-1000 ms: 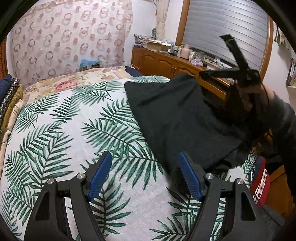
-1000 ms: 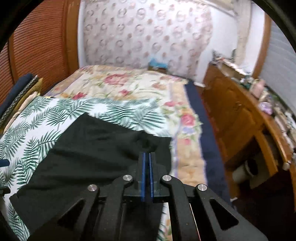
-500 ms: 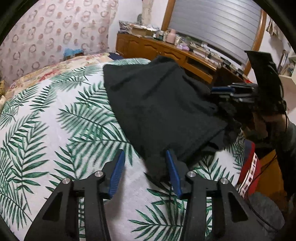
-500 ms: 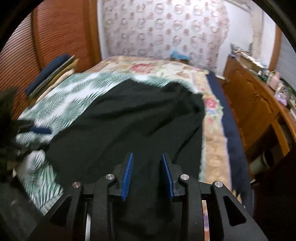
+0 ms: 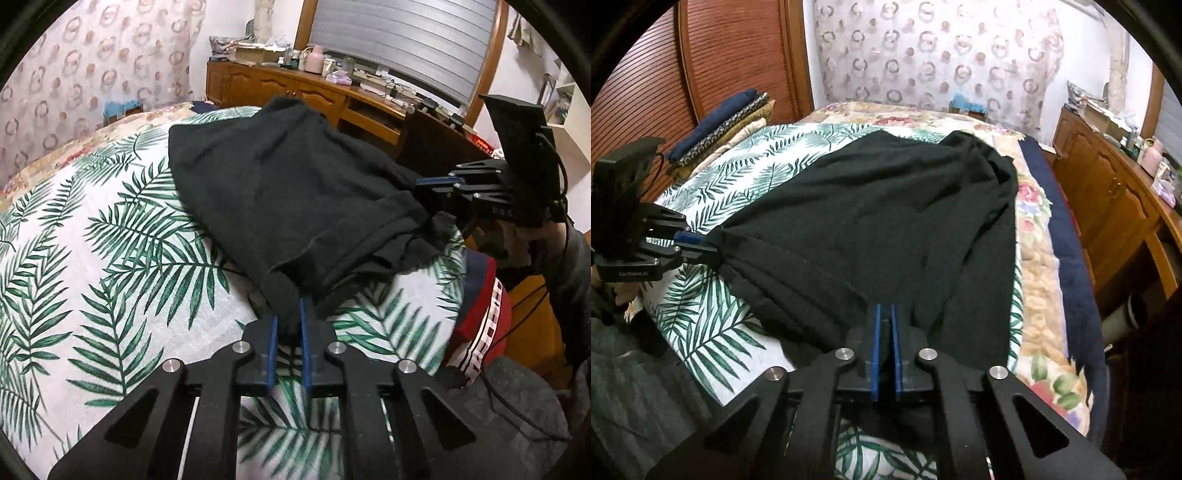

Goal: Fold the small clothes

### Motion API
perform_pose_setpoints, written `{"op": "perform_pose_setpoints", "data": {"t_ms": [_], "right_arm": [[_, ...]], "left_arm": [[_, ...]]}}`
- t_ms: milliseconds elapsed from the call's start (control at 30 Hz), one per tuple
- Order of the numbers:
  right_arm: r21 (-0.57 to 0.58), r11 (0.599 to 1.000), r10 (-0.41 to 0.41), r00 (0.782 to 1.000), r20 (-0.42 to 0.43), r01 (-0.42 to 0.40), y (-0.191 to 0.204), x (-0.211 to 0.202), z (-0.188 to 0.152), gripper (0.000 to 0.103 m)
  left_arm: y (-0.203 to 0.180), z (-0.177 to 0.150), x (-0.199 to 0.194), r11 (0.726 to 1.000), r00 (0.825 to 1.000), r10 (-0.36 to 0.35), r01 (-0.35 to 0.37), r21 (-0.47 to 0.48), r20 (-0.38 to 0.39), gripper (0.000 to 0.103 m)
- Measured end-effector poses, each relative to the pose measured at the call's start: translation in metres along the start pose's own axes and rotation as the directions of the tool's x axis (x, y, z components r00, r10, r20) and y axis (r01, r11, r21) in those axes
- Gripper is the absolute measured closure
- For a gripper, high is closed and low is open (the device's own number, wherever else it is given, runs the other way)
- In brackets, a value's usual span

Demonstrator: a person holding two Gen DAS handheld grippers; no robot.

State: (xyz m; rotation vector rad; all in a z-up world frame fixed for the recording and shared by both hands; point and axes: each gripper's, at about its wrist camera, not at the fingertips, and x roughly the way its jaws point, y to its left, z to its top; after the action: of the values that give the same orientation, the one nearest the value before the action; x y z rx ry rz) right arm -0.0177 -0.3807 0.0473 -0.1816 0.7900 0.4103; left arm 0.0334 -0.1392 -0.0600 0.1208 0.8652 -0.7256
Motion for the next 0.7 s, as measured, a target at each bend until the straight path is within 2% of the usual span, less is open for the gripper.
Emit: {"op": "perform_pose_setpoints", "data": {"t_ms": [267, 400, 467, 500, 533, 567, 633, 667, 700], "right_arm": [[-0.015, 0.999, -0.032, 0.999, -0.017, 0.031, 0.006, -0.015, -0.015, 0.101], [0.008, 1.0, -0.016, 1.0, -0.006, 0.016, 0.005, -0.013, -0.007, 0.101], [0.008, 1.0, -0.027, 1.0, 0.016, 0.027, 0.005, -0.018, -0.004, 0.101], [0.01, 0.999, -0.044, 0.999, 0.025, 0.043, 0.004, -0.021, -0.002, 0.1], [0.009, 0.998, -0.061, 0.998, 0.034, 0.061, 0.0, -0.024, -0.002, 0.094], [0.006, 0.996, -0.084, 0.995, 0.049, 0.083, -0.002, -0.026, 0.002, 0.091], [0.012, 0.994, -0.113, 0.991, 0.075, 0.113, -0.006, -0.022, 0.013, 0.074], [0.019, 0.994, -0.112, 0.99, 0.089, 0.111, -0.01, -0.015, 0.021, 0.07], [0.024, 0.994, -0.11, 0.989, 0.099, 0.108, -0.012, -0.009, 0.028, 0.061]], "left_arm": [[-0.009, -0.004, -0.022, 1.0, 0.999, 0.03, -0.03, 0.002, 0.011, 0.094], [0.004, 0.001, -0.029, 0.995, 0.994, 0.095, -0.094, -0.018, 0.044, 0.092], [0.015, 0.008, -0.032, 0.99, 0.989, 0.136, -0.134, -0.035, 0.066, 0.08], [0.022, 0.012, -0.034, 0.989, 0.986, 0.146, -0.143, -0.043, 0.081, 0.067], [0.028, 0.017, -0.035, 0.988, 0.984, 0.15, -0.145, -0.052, 0.097, 0.057], [0.035, 0.024, -0.035, 0.988, 0.983, 0.15, -0.144, -0.063, 0.108, 0.055], [0.047, 0.039, -0.029, 0.986, 0.981, 0.157, -0.149, -0.074, 0.111, 0.045], [0.052, 0.049, -0.023, 0.986, 0.982, 0.157, -0.15, -0.07, 0.108, 0.04], [0.055, 0.057, -0.017, 0.986, 0.981, 0.162, -0.156, -0.063, 0.105, 0.032]]}}
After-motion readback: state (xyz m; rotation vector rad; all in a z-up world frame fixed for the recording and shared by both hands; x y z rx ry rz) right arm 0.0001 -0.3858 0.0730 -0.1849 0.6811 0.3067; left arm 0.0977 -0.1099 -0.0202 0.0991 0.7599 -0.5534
